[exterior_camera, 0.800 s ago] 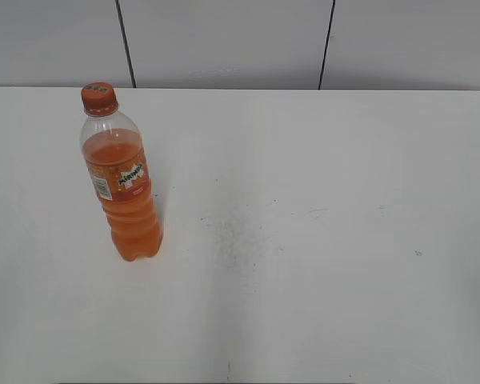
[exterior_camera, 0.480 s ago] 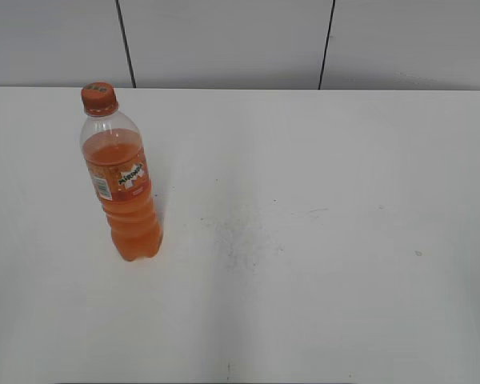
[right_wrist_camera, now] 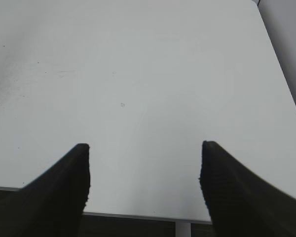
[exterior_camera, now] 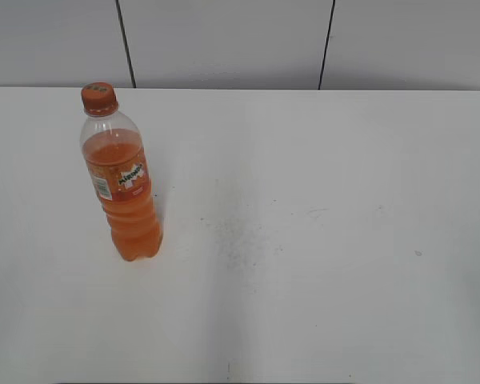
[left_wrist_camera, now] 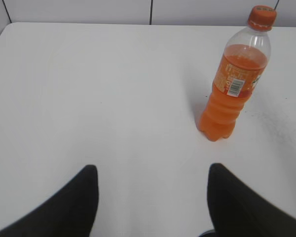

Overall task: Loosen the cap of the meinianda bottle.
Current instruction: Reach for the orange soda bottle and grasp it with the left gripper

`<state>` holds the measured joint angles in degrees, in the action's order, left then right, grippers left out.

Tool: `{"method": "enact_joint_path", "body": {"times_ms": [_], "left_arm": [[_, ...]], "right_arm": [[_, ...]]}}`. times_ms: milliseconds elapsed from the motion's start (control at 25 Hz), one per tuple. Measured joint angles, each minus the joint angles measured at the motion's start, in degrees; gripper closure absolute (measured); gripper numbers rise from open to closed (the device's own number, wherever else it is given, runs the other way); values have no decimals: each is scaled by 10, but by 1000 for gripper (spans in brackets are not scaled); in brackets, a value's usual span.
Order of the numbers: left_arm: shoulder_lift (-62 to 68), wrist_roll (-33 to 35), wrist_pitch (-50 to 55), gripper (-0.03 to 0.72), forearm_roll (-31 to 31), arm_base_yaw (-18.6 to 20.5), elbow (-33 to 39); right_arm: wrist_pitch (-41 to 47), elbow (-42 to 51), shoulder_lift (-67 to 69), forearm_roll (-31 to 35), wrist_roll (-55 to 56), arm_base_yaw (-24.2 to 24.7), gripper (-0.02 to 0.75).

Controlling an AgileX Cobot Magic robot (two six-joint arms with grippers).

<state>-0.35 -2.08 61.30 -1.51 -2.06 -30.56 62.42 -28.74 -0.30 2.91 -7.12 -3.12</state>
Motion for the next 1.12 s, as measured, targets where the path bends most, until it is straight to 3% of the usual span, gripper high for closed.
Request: {"method": "enact_joint_path", "body": {"times_ms": [400,600,760,1120], "left_arm": [[0,0,-27,254,-3,0,-10],[29,8,-198,254,-4,0,-39],[95,58,-300,254,-4,-1,-37],[292,76,-674,254,-4,-67,123]], "right_arm": [[0,0,0,0,0,0,214],[0,0,0,0,0,0,214],[0,0,0,0,0,0,214],[0,0,0,0,0,0,214]]}}
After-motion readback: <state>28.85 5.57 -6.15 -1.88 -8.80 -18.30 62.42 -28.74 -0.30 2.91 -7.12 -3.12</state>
